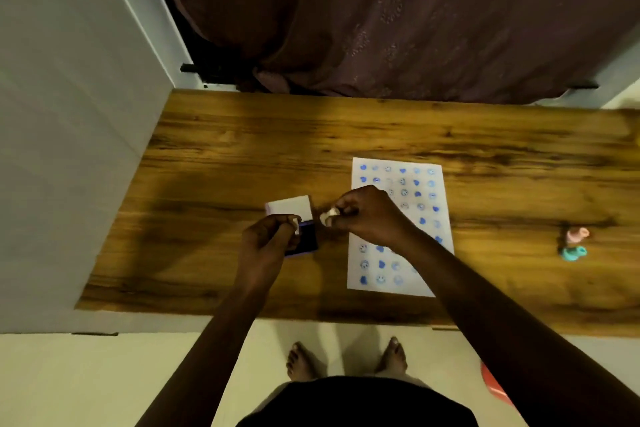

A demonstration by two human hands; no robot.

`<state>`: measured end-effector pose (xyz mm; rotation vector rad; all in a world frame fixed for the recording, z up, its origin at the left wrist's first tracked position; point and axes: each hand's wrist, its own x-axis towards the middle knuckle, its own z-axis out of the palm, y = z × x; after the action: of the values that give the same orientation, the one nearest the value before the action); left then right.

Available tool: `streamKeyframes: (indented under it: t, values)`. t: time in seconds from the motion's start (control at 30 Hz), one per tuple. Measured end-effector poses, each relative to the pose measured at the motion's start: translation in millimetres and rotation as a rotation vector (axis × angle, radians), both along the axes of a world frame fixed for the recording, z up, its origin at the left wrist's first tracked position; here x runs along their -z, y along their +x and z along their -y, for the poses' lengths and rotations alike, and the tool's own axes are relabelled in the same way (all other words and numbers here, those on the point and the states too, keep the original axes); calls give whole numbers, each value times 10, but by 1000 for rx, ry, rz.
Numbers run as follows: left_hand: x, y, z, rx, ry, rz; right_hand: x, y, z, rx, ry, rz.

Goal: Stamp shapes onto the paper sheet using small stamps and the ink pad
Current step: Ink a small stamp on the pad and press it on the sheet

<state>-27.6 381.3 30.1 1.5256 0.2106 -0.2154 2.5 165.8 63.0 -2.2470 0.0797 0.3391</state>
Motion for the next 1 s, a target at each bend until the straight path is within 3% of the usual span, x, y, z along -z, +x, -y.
streamKeyframes:
  t: [0.2, 0.37, 0.47, 0.8, 1.0]
  values:
    - [70, -64, 298, 65, 4, -22, 99, -668, 477, 126, -12, -9]
    - [130, -125, 494, 134, 36, -25, 186, -1165, 792, 213, -316, 40]
    - [161, -129, 603, 160, 85, -32, 256, -1383, 853, 225, -366, 6]
    - [154, -130, 770, 252, 107, 16, 457, -1471, 807, 203, -536, -45]
    - [177, -101, 782, 247, 126, 16, 529, -1508, 803, 217, -508, -45]
